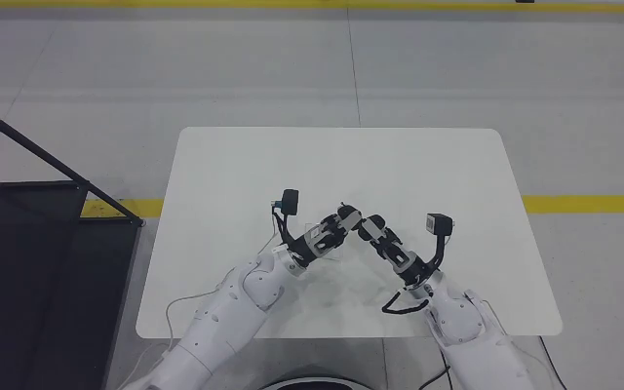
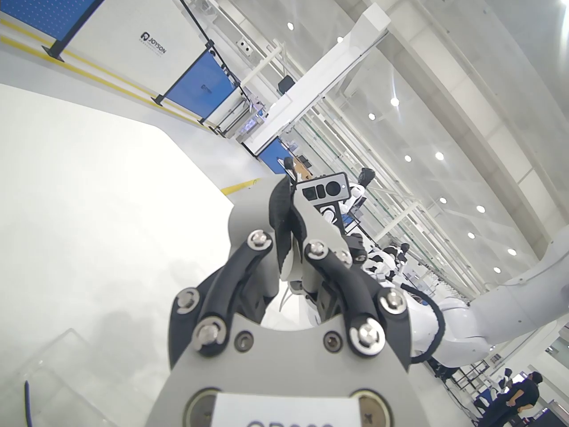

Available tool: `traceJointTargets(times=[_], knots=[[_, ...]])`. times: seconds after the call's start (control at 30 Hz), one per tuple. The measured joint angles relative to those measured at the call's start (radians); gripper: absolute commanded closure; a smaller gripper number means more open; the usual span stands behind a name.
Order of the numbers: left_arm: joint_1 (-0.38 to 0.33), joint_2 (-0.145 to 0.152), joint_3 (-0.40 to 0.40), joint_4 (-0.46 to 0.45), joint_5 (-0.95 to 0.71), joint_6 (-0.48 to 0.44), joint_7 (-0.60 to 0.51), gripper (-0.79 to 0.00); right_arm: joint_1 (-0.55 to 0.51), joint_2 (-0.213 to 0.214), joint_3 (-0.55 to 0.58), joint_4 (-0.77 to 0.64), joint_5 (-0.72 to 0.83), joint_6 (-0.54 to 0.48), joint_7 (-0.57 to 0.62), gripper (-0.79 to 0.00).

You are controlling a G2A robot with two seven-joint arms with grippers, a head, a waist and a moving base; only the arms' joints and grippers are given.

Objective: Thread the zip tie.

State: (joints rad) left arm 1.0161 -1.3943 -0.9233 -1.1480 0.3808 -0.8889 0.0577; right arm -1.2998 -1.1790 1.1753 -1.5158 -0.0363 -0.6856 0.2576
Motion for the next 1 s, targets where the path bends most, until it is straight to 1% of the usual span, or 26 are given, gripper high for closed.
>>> traceJointTargets(times=[0.33,0.43,0.57,0.63,0.93,0.97,1.0], knots=[[0.003,-0.006,-0.013,0.002,0.018,0.006,0.006,0.0,-0.002,-0.003,0.006,0.0,-0.004,-0.001,0.009,0.0],[0.005,-0.008,-0.017,0.002,0.028,0.006,0.011,0.0,-0.003,-0.004,0.007,0.0,-0.005,0.002,0.013,-0.197],[0.006,-0.01,-0.024,0.003,0.041,0.006,0.019,0.0,-0.002,-0.005,0.008,0.0,-0.009,0.008,0.018,-0.32],[0.006,-0.01,-0.03,0.003,0.051,0.008,0.024,0.0,-0.003,-0.005,0.01,-0.002,-0.014,0.011,0.017,-0.351],[0.015,-0.007,-0.063,-0.008,0.067,-0.002,0.03,0.0,-0.02,-0.005,0.029,-0.015,-0.028,0.014,0.009,-0.397],[0.016,-0.007,-0.067,-0.01,0.068,-0.002,0.029,0.0,-0.022,-0.005,0.033,-0.017,-0.028,0.013,0.008,-0.406],[0.018,-0.006,-0.069,-0.011,0.069,-0.003,0.028,0.0,-0.024,-0.004,0.036,-0.017,-0.028,0.013,0.008,-0.437]])
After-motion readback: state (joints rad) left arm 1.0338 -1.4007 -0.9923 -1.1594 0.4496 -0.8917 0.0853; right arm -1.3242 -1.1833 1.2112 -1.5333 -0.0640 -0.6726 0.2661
